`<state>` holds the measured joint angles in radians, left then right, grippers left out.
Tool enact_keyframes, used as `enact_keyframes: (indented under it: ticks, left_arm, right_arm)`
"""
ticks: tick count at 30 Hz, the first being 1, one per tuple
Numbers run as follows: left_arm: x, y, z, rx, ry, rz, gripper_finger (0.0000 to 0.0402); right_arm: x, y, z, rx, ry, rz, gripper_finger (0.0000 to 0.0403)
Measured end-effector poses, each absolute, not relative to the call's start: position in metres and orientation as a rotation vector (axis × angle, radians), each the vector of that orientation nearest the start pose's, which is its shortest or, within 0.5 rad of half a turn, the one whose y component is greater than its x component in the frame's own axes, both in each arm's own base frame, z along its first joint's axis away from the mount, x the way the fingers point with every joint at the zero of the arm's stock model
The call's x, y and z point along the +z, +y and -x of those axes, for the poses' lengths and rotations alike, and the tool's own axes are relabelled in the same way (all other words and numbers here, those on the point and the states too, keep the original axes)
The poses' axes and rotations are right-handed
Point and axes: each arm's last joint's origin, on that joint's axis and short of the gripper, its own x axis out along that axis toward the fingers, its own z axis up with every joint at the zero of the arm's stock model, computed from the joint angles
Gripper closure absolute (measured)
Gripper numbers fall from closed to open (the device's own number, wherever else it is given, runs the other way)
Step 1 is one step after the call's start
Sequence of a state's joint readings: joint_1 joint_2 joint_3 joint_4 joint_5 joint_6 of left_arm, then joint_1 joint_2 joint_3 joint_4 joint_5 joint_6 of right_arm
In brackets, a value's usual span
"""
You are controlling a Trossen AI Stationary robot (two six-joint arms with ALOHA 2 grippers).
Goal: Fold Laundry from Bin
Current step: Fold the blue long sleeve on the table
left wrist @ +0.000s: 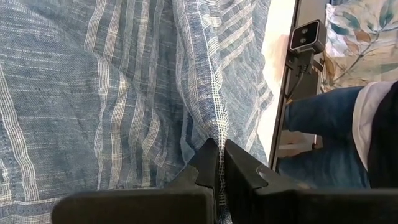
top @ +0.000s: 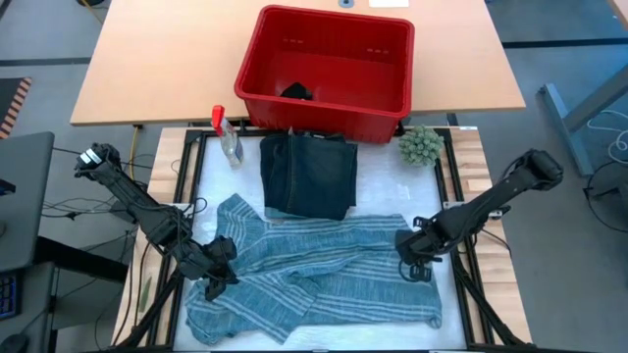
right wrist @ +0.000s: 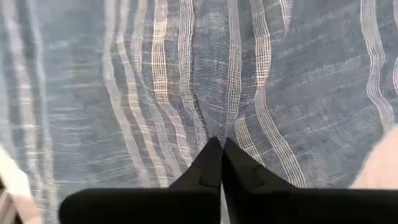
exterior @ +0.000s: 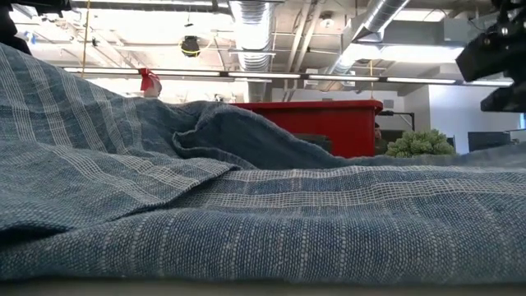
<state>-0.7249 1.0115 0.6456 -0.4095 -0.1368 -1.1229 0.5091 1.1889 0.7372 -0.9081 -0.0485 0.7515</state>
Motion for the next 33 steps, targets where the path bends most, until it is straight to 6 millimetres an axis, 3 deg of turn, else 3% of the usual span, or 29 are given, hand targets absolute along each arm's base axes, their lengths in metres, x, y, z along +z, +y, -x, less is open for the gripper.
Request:
enact_keyframes:
  ticks: [10, 14, 23, 33]
  left_arm:
    - [0.228, -0.128, -0.152, -0.078, 0.895, 0.698, 0.0401]
    - [0.228, -0.128, -0.152, -0.075, 0.892, 0.699, 0.0401]
    - [0.229, -0.128, -0.152, -0.075, 0.891, 0.708, 0.0401]
    - [0.229, -0.129, -0.153, -0.078, 0.892, 0.713, 0.0401]
  right_arm:
    - [0.199, 0.097, -0.172, -0.009, 1.354, -0.257, 0.0199]
    - [0.192, 0.100, -0.181, 0.034, 1.334, -0.188, 0.0157]
    - [0.172, 0.091, -0.198, -0.017, 1.400, -0.151, 0.0149]
    - [0.169, 0.091, -0.201, 0.027, 1.416, -0.190, 0.0163]
